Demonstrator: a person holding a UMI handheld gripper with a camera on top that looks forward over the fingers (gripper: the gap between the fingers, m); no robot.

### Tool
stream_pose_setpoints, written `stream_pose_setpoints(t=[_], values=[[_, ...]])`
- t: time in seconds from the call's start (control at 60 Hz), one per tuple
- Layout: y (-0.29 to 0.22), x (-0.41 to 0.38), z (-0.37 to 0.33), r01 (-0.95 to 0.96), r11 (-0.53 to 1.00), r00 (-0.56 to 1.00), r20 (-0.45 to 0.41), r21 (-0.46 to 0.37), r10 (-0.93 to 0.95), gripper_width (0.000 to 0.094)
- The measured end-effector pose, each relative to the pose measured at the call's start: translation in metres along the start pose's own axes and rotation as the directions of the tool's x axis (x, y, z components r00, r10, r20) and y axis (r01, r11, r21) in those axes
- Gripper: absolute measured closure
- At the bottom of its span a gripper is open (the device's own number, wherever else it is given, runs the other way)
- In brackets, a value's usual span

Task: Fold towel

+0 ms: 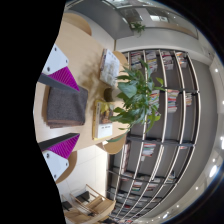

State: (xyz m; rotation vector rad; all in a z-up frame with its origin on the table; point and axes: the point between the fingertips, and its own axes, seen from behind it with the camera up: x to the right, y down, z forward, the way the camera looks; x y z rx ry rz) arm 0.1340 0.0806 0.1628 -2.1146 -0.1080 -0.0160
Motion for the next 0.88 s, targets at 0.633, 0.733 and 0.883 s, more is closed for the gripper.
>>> stream_pose_setpoints(t=[0.633,0.733,0.883], values=[[0.051,-0.019,-0.23,-0.006,0.997,1.0,0.015,0.078,0.005,0.012],[0.064,-0.025,-0.251,0.005,0.997,1.0,0.015,0.079,-0.006,0.0124],[0.065,-0.036,-0.281,0.007,0.995,0.999,0.033,0.104,-0.01,0.0122]])
